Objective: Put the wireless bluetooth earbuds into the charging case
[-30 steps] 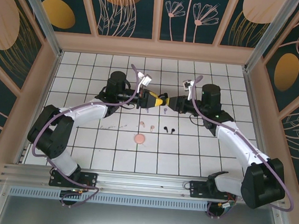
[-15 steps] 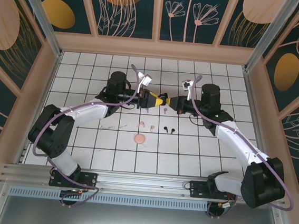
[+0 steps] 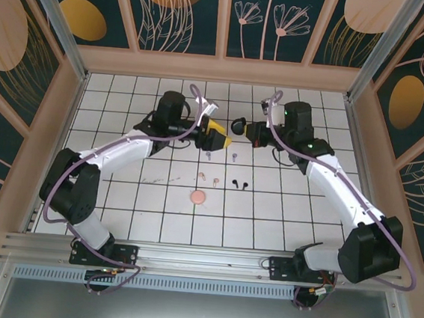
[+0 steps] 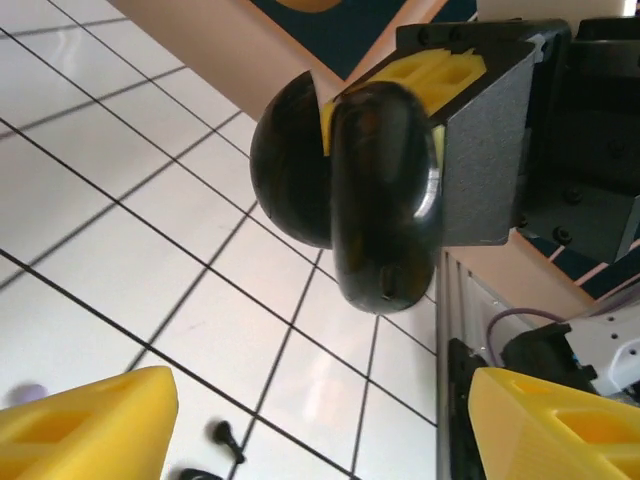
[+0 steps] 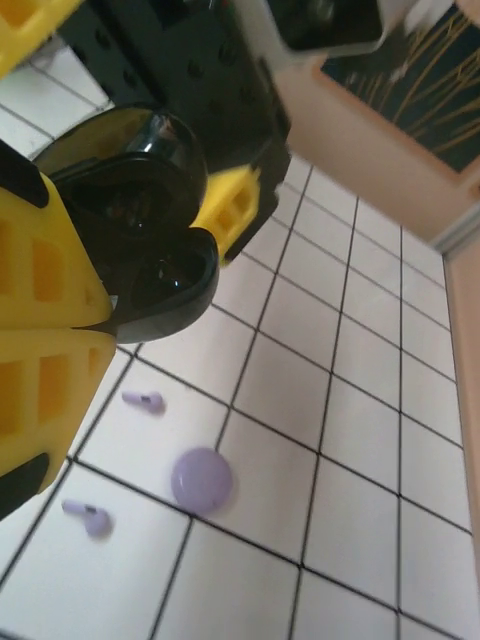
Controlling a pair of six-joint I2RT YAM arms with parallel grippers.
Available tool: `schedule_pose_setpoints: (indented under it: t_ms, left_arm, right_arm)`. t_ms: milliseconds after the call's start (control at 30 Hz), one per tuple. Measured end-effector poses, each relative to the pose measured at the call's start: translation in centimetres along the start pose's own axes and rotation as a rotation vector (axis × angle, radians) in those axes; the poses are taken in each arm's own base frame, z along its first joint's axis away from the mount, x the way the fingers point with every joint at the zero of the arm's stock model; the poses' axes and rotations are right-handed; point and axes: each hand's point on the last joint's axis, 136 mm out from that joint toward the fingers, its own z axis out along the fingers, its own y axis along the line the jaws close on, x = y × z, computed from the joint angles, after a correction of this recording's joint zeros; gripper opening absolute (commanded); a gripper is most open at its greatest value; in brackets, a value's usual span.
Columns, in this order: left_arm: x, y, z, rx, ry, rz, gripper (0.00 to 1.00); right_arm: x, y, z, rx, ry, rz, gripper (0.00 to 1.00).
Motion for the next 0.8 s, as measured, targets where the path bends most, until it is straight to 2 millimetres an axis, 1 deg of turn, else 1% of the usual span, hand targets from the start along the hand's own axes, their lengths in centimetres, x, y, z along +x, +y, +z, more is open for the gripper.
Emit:
schedule_pose_setpoints:
  t_ms: [133,233,300,333,467,533,567,800]
  left_arm:
    - [-2.0,0.5,-1.6,-0.046,0.028,0.077,0.81]
    - [-2.6,1.0,-2.5,-0.063,0.067,0.109,0.80]
    - [-2.8,1.7,-2.5,-0.070,0.102,0.122,0.79]
    - [-2.7,2.0,-2.4,-0.071,0.120,0.123,0.79]
    - [-0.7,3.1,-1.9,-0.065,0.215,0.093,0.77]
    - [0.3,3.2,-1.9,-0.058,0.251,0.072,0.74]
    - [0.5,3.2,-1.9,-0.053,0.261,0.068,0.73]
    - [-0.1,1.7,-2.1,0.010,0.269,0.092,0.72]
  right_arm:
    - [-1.2,-1.2,-0.2,0.096,0.039,-0.089,0.00]
    - [-1.6,-1.8,-0.3,0.141,0.068,-0.153,0.00]
    - [-1.7,-2.0,-0.4,0.156,0.091,-0.197,0.00]
    - [-1.8,-2.1,-0.5,0.158,0.098,-0.213,0.00]
    - [-1.6,-1.6,-0.4,0.149,0.132,-0.274,0.00]
    - [-1.2,-1.2,-0.2,0.137,0.155,-0.297,0.00]
    - [-1.0,-0.9,0.0,0.131,0.165,-0.309,0.00]
    - [0.7,0.9,1.9,0.113,0.246,-0.381,0.00]
